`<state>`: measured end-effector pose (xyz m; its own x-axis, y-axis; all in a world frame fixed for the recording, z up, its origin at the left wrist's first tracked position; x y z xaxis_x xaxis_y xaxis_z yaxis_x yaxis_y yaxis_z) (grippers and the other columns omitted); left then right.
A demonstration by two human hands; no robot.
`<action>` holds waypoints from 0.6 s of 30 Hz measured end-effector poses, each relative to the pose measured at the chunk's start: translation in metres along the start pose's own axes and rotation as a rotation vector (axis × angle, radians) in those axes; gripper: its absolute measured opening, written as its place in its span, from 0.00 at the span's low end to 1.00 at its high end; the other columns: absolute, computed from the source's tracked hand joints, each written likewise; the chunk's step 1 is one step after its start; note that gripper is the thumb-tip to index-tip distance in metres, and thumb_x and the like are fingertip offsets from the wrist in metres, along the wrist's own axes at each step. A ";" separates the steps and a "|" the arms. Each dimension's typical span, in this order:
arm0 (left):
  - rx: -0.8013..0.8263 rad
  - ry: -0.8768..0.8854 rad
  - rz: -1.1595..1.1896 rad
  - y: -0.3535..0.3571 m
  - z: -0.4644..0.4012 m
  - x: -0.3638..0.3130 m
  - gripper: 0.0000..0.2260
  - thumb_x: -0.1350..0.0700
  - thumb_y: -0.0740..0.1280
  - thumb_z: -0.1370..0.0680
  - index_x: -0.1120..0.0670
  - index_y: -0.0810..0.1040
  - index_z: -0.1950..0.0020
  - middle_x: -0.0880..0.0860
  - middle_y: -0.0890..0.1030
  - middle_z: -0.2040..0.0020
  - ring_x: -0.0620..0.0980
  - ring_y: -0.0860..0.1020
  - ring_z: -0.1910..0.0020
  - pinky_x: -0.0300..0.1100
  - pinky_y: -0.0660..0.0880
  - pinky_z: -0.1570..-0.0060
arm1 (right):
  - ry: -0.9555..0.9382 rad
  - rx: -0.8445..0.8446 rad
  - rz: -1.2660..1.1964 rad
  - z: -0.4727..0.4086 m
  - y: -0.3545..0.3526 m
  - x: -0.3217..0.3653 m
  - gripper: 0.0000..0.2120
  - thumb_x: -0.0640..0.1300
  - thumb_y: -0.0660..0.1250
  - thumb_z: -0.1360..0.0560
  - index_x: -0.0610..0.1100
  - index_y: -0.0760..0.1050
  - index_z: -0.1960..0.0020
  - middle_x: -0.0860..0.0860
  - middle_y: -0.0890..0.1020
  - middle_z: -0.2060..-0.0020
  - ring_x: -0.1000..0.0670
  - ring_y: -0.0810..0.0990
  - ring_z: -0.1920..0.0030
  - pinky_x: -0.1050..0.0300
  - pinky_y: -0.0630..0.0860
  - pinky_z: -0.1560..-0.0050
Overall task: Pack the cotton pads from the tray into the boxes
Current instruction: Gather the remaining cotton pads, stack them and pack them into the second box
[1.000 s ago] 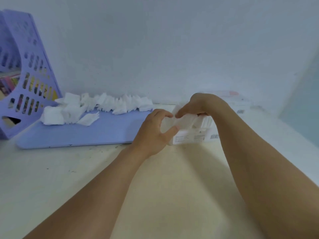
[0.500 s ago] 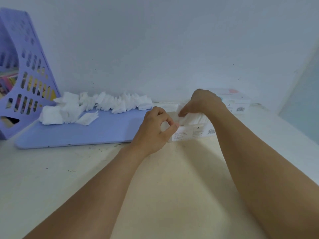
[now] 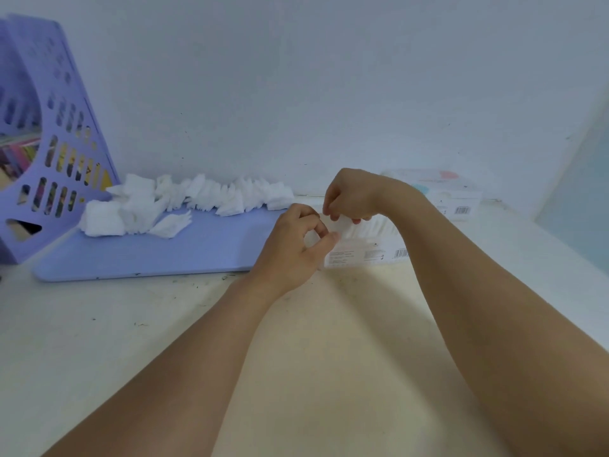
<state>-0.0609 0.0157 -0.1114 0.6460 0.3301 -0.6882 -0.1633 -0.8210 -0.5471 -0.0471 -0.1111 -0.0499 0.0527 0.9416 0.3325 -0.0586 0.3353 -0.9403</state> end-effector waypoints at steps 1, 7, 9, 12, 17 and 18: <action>-0.002 -0.001 -0.004 0.000 0.000 0.000 0.07 0.52 0.70 0.21 0.54 0.79 0.56 0.47 0.73 0.44 0.45 0.74 0.43 0.21 0.68 0.56 | 0.013 -0.009 -0.013 -0.003 0.002 -0.005 0.09 0.39 0.65 0.22 0.41 0.84 0.49 0.51 0.87 0.59 0.51 0.81 0.65 0.61 0.75 0.68; -0.005 -0.002 0.010 0.001 0.000 -0.001 0.04 0.53 0.70 0.22 0.53 0.79 0.54 0.46 0.74 0.46 0.44 0.74 0.45 0.25 0.71 0.55 | -0.048 -0.210 -0.399 0.004 -0.025 -0.019 0.06 0.38 0.69 0.24 0.43 0.84 0.52 0.49 0.87 0.60 0.54 0.76 0.68 0.62 0.72 0.69; -0.028 0.003 0.016 -0.001 -0.002 -0.003 0.03 0.52 0.71 0.23 0.50 0.79 0.51 0.44 0.74 0.47 0.42 0.74 0.45 0.28 0.71 0.51 | -0.041 -0.354 -0.378 0.010 -0.049 -0.028 0.03 0.39 0.72 0.26 0.43 0.85 0.55 0.50 0.86 0.63 0.55 0.76 0.70 0.63 0.72 0.69; -0.087 0.063 -0.009 -0.007 -0.004 -0.014 0.11 0.51 0.71 0.23 0.50 0.78 0.42 0.42 0.75 0.45 0.42 0.73 0.43 0.29 0.68 0.45 | 0.065 -0.257 -0.218 0.014 -0.050 -0.042 0.06 0.45 0.76 0.27 0.42 0.85 0.56 0.49 0.86 0.62 0.53 0.78 0.66 0.63 0.74 0.68; 0.008 0.011 -0.136 0.002 -0.020 -0.032 0.21 0.49 0.71 0.23 0.46 0.73 0.30 0.46 0.79 0.44 0.45 0.77 0.43 0.45 0.76 0.43 | 0.206 -0.107 -0.197 0.011 -0.033 -0.059 0.12 0.48 0.75 0.25 0.38 0.85 0.52 0.43 0.87 0.57 0.50 0.81 0.64 0.60 0.76 0.64; 0.076 -0.014 -0.185 0.008 -0.025 -0.034 0.24 0.48 0.70 0.23 0.45 0.70 0.28 0.46 0.79 0.43 0.46 0.77 0.43 0.46 0.77 0.43 | 0.205 -0.103 -0.215 0.010 -0.032 -0.060 0.11 0.46 0.75 0.25 0.37 0.85 0.51 0.43 0.87 0.56 0.50 0.81 0.63 0.60 0.76 0.64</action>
<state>-0.0652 -0.0140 -0.0809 0.6597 0.4791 -0.5790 -0.0991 -0.7083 -0.6990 -0.0582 -0.1777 -0.0394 0.2535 0.8204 0.5125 0.0766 0.5111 -0.8561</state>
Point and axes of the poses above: each hand's wrist, its own z-axis away from the middle knuckle, its own y-axis out of the palm, x = y × z, the point moved 7 cm from there along -z, towards the middle knuckle
